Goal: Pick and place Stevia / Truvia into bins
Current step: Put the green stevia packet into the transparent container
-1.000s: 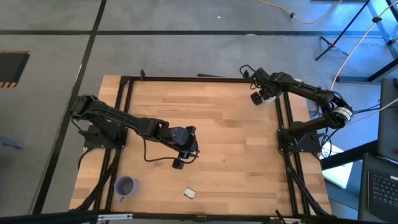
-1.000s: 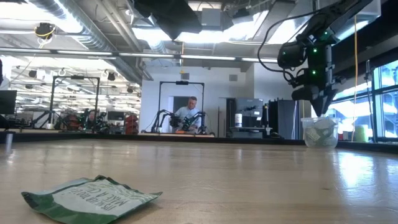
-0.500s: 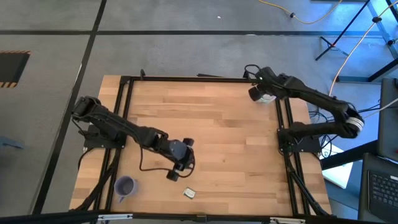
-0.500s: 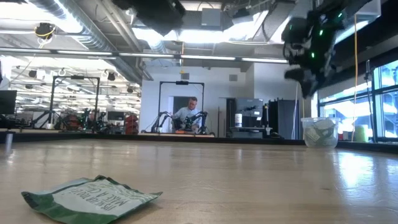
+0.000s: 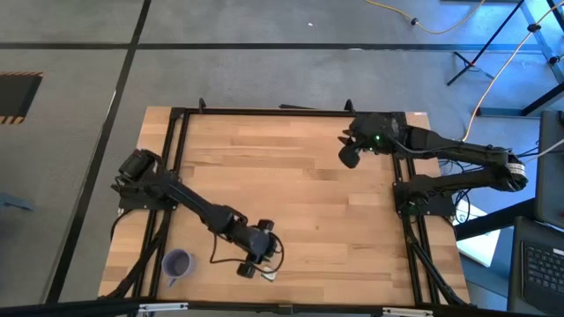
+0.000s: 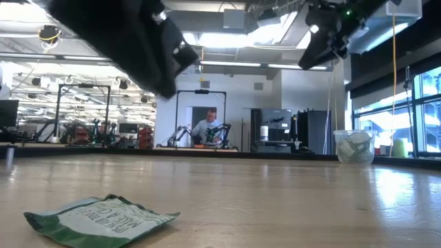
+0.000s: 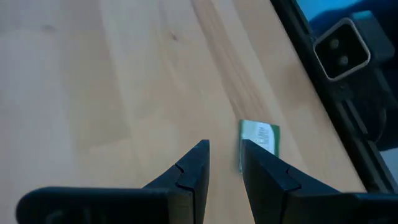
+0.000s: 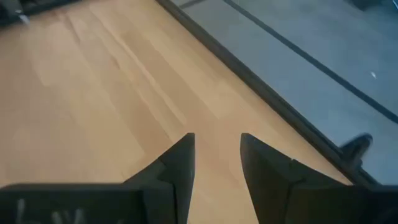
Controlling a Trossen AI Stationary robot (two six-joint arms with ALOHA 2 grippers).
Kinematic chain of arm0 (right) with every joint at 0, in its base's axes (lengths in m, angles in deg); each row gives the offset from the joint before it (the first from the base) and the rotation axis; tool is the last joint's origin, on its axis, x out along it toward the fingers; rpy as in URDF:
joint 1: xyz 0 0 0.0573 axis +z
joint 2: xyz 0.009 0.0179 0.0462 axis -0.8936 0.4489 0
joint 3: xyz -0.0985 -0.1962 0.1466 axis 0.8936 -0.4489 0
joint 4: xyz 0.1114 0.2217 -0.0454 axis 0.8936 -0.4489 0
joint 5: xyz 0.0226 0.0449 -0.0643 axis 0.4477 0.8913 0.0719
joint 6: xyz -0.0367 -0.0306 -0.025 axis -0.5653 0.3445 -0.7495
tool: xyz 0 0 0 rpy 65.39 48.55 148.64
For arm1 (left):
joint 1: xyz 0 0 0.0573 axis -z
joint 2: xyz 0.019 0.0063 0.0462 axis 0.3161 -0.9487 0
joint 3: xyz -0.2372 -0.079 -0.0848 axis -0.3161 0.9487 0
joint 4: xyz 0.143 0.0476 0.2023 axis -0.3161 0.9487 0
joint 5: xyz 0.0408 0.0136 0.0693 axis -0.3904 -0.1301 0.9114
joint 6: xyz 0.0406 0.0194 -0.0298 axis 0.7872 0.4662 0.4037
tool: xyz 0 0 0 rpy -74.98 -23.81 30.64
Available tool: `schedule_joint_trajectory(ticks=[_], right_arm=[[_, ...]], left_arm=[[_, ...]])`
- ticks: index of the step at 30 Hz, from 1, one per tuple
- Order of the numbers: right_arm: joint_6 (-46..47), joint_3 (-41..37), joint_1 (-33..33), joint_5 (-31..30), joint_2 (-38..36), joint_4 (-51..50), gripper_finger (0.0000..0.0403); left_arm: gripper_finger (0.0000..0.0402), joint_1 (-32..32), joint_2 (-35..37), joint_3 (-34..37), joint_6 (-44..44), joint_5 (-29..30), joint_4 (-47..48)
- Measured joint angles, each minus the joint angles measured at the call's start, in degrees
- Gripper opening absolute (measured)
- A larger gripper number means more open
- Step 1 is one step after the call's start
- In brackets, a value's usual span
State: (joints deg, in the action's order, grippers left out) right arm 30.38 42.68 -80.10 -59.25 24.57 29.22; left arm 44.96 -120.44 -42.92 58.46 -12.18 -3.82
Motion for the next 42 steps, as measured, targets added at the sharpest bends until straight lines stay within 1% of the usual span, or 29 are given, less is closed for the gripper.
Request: schedule_joint_trajectory(ticks=[2,8,12,15,20,25,29,35,42], right_arm=[[-0.6,0.0,1.1,-0.3,0.3,1.1,0.0131],[-0.3,0.0,1.4,-0.4,0.5,1.6,0.0131],[-0.1,0.0,1.4,-0.4,0.5,1.5,0.0131],[-0.1,0.0,1.4,-0.4,0.5,1.5,0.0131],[-0.2,0.0,1.4,-0.4,0.5,1.4,0.0131],[-0.4,0.0,1.4,-0.4,0.5,1.4,0.0131],[-0.4,0.0,1.4,-0.4,0.5,1.3,0.0131],[-0.5,0.0,1.4,-0.4,0.5,1.1,0.0131],[-0.5,0.0,1.5,-0.4,0.5,1.1,0.0131]], left_arm=[[0.0086,0.9,-1.8,-0.3,-0.8,0.0,-0.9],[0.0086,3.0,-8.1,-4.6,-1.8,0.0,-0.9],[0.0086,3.5,-12.0,-7.4,-3.4,0.0,3.2],[0.0086,3.5,-13.6,-8.8,-5.0,-0.1,7.1],[0.0084,3.7,-13.9,-9.5,-7.1,0.9,9.8],[0.0063,4.3,-13.8,-9.6,-7.3,4.1,12.5],[0.0045,4.4,-14.7,-9.6,-7.0,3.9,12.8],[0.0028,4.4,-16.9,-9.8,-7.3,1.9,12.9],[0.0003,3.8,-14.2,-9.3,-7.4,2.6,13.2]])
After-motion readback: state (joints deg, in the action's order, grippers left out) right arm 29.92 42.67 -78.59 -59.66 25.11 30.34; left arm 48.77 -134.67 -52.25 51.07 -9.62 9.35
